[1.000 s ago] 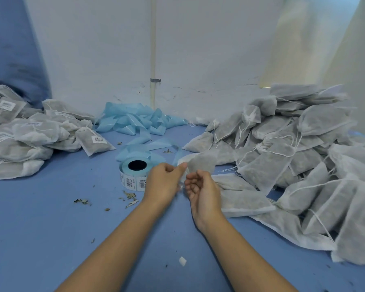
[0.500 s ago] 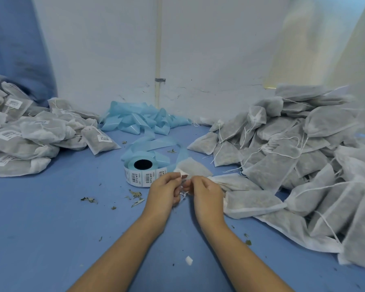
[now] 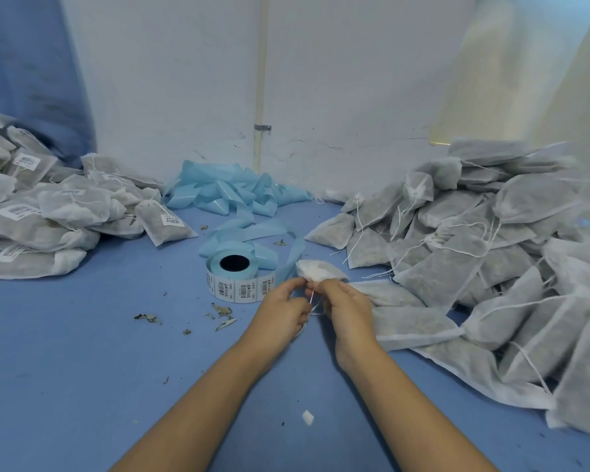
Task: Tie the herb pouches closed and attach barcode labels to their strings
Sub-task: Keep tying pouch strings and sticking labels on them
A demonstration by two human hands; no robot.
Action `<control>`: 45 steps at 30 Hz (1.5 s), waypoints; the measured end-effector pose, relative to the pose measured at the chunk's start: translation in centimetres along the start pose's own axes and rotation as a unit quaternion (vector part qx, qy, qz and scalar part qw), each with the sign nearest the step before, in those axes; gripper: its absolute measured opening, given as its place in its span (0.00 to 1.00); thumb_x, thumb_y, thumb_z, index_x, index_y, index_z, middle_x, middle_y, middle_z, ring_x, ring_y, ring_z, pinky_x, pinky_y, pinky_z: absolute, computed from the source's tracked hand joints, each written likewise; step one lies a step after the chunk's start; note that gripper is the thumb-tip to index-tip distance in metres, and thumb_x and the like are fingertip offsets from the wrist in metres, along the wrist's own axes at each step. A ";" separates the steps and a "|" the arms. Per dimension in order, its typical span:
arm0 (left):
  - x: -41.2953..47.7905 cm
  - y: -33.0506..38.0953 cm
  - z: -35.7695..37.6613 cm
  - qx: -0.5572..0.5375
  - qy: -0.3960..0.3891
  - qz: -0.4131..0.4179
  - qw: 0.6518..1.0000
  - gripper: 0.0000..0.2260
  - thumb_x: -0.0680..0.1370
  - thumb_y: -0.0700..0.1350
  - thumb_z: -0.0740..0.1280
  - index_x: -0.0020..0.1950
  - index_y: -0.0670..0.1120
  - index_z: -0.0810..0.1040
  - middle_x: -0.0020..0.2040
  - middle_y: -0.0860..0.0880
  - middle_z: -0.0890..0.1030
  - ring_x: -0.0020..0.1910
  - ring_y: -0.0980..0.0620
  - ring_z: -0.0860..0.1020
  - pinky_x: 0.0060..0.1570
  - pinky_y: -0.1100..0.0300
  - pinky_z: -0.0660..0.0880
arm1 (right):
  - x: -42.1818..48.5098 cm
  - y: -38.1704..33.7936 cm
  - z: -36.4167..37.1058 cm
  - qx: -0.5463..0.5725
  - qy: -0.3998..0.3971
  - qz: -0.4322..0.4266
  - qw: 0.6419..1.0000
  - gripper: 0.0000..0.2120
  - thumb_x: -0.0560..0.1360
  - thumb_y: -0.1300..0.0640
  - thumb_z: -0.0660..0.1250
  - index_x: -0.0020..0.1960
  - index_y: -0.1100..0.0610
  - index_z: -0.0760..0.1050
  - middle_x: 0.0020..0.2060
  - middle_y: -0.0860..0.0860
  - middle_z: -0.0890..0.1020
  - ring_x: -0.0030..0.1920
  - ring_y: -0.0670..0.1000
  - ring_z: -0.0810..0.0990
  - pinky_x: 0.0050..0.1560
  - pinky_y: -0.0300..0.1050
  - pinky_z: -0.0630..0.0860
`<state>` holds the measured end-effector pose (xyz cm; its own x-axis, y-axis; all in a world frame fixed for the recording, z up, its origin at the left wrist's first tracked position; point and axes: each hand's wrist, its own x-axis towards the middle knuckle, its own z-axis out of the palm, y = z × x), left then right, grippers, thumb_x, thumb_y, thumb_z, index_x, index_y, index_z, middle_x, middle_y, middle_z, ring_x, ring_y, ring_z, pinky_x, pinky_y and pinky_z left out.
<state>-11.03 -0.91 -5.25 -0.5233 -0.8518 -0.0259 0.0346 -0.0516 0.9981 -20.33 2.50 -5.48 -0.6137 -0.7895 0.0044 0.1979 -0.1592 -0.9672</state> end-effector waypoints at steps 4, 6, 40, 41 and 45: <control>0.2 0.3 0.0 0.014 -0.011 -0.011 1.000 0.18 0.76 0.29 0.55 0.51 0.51 0.74 0.19 0.56 0.61 0.17 0.59 0.58 0.18 0.67 0.56 | 0.0 -0.3 -0.1 0.020 0.008 0.012 1.000 0.10 0.71 0.68 0.66 0.33 0.60 0.78 0.22 0.44 0.77 0.22 0.38 0.70 0.25 0.28 0.66; 0.3 0.1 0.2 0.026 -0.006 -0.004 1.000 0.17 0.76 0.30 0.55 0.53 0.49 0.75 0.19 0.55 0.63 0.17 0.59 0.59 0.18 0.68 0.57 | 0.1 -0.3 -0.2 0.025 0.011 0.022 0.999 0.10 0.72 0.68 0.66 0.33 0.60 0.79 0.24 0.46 0.79 0.22 0.39 0.70 0.25 0.29 0.66; 0.1 -1.2 -1.0 0.250 0.090 0.299 0.916 0.07 0.81 0.37 0.60 0.45 0.40 0.75 0.72 0.57 0.65 0.56 0.81 0.65 0.50 0.82 0.60 | -0.7 0.6 -0.3 -0.560 -0.042 -0.284 0.777 0.29 0.76 0.62 0.59 0.76 0.53 0.59 0.75 0.45 0.61 0.70 0.49 0.65 0.64 0.41 0.65; 0.1 -1.1 -1.0 0.236 0.083 0.298 0.921 0.07 0.80 0.36 0.60 0.44 0.39 0.75 0.71 0.57 0.65 0.58 0.80 0.65 0.50 0.82 0.60 | -0.7 0.6 -0.3 -0.557 -0.044 -0.288 0.778 0.28 0.76 0.62 0.59 0.76 0.53 0.60 0.75 0.46 0.62 0.69 0.49 0.65 0.64 0.41 0.65; 0.4 -1.1 -0.7 0.163 0.058 0.263 0.949 0.07 0.81 0.37 0.59 0.46 0.44 0.74 0.64 0.65 0.70 0.65 0.63 0.70 0.60 0.71 0.66 | -0.7 0.8 -0.3 -0.548 -0.054 -0.299 0.779 0.27 0.76 0.63 0.60 0.75 0.54 0.62 0.74 0.47 0.64 0.69 0.49 0.66 0.66 0.40 0.63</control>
<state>-10.66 -1.55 -6.37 -0.4079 -0.7684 0.4931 -0.0107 0.5441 0.8390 -20.01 3.13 -6.35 -0.2659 -0.8237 0.5009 -0.9068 0.0374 -0.4198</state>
